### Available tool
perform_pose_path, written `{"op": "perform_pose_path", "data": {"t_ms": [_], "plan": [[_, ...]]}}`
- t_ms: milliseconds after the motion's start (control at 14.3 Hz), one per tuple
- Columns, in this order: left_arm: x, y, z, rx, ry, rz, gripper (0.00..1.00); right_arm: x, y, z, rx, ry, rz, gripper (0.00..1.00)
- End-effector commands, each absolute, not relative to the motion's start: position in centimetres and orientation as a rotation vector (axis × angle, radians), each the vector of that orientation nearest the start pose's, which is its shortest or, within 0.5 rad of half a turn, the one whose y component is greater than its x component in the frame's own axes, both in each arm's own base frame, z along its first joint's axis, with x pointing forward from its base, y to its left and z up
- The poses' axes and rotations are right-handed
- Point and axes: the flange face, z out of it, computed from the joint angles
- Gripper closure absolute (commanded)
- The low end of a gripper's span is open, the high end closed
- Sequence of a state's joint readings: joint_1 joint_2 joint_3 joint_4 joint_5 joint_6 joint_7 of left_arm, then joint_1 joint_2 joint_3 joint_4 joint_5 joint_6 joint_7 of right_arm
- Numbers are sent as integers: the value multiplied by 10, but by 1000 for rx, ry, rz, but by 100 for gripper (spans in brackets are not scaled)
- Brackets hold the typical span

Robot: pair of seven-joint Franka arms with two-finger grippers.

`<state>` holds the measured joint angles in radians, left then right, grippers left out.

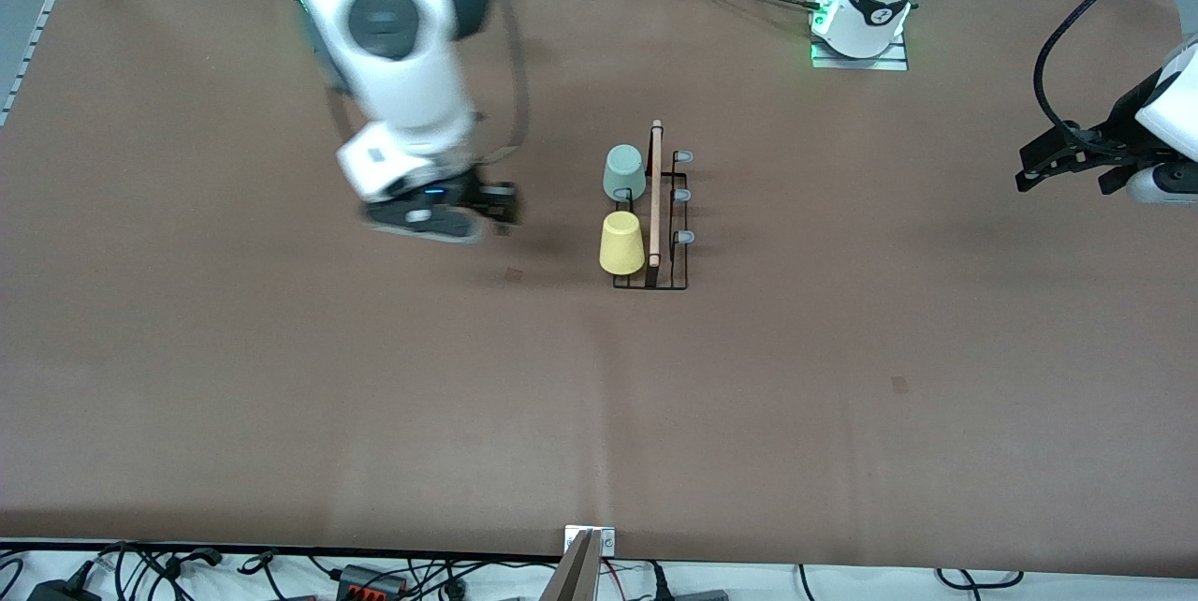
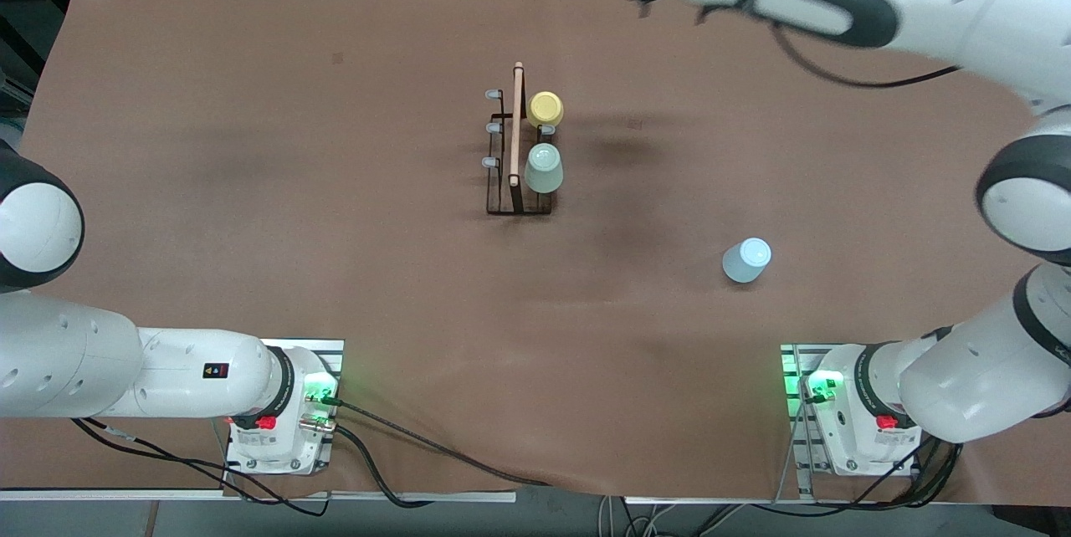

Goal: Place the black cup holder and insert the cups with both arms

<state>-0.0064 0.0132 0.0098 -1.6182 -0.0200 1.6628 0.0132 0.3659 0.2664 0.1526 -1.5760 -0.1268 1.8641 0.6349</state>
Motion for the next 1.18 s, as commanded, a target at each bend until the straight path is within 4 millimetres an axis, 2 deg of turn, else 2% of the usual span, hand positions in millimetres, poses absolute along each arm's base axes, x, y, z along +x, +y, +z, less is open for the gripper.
{"op": "perform_pose_path", "data": {"t_ms": [0,139,348,488,557,697,836,1115], "plan": [[571,-2,608,-3188,30,-48,0,577,202,519,-3229,-149,27,0],[571,-2,608,-3188,30,-48,0,582,126,540,-3242,-251,76,0],[570,-2,609,-3180,35,-47,0,585,18,561,-3252,-103,116,0],[570,-4,608,-3179,43,-45,0,573,-34,592,-3244,43,52,0],[570,-4,608,-3179,45,-45,0,566,-54,593,-3198,117,92,0],[570,-4,608,-3179,43,-42,0,561,-66,593,-3119,163,128,0],[570,-4,609,-3179,45,-45,0,560,-68,594,-3151,186,130,0],[569,-2,609,-3180,45,-43,0,558,-52,608,-3164,145,63,0]]}}
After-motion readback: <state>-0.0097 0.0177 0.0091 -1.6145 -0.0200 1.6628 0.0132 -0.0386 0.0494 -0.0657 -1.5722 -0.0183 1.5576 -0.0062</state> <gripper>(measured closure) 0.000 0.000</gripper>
